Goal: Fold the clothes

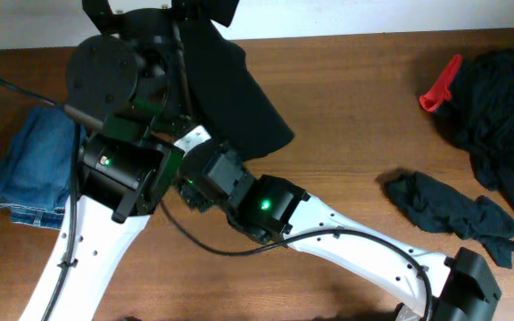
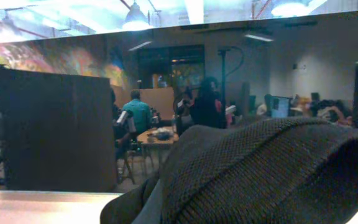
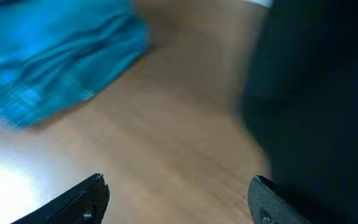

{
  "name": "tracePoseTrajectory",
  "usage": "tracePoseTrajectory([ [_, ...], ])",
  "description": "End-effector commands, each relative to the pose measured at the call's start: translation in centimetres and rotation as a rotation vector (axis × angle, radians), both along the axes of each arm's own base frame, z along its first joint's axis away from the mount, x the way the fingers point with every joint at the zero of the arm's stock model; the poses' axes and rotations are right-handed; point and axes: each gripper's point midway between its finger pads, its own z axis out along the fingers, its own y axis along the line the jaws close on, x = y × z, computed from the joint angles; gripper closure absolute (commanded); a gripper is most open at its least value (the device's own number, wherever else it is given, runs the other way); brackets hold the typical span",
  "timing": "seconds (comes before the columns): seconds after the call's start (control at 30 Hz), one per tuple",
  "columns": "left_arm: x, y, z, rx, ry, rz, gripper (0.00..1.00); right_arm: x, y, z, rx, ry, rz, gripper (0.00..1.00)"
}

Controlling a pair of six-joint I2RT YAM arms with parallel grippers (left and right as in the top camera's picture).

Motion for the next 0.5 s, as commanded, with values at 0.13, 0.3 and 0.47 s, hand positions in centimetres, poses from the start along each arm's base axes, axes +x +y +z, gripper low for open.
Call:
tracePoseTrajectory([
  [0.13, -2.4, -0.4, 2.2, -0.033, -0.050, -0.018, 1.00, 4.1, -3.5, 2.1, 0.073, -0.138, -0.378, 0.23],
  [0.3, -2.9, -1.5, 2.6, -0.033, -0.056, -0.049, 1.00, 3.9, -1.4, 2.3, 0.147, -0.104, -0.305, 0.23],
  [0.47, -3.0, -1.6, 2.7, -0.014, -0.057, -0.042, 1.00, 2.6, 0.4, 2.2, 0.183, -0.062, -0.224, 0.18],
])
